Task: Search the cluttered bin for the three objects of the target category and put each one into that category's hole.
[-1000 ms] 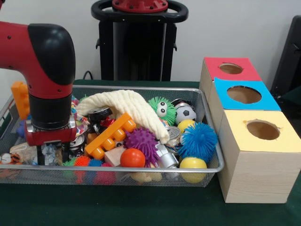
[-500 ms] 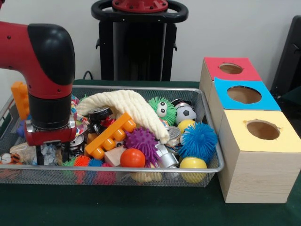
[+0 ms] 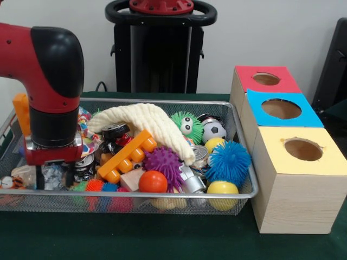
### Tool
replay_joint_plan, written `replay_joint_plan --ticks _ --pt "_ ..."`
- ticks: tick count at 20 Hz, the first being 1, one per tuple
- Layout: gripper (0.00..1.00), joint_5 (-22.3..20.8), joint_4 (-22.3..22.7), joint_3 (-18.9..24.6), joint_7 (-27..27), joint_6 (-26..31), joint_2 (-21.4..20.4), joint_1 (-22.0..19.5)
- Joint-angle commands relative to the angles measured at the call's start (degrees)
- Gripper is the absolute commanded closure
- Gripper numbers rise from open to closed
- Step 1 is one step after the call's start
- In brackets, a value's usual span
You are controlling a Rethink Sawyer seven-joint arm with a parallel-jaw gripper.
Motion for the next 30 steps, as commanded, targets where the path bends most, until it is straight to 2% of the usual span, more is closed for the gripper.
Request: replay_joint_plan --ticks 1,5,11,24,28,30 --pt "0.0 -1.8 -4.2 -3.3 4.0 3.2 5.6 0.6" --pt "0.0 -2.5 -6.3 -5.3 4.3 3.3 8.4 1.0" --pt "0.0 -0.8 -6.7 -3.5 0.5 5.1 10.7 -1.1" --pt "0.0 0.4 -9.3 -5.2 0.4 9.0 11.7 0.1" --pt "0.0 1.4 -9.5 -4.7 -1.4 12.1 10.9 -0.1" --pt "0.0 2.4 -8.5 -4.2 -4.5 16.8 9.1 -0.4"
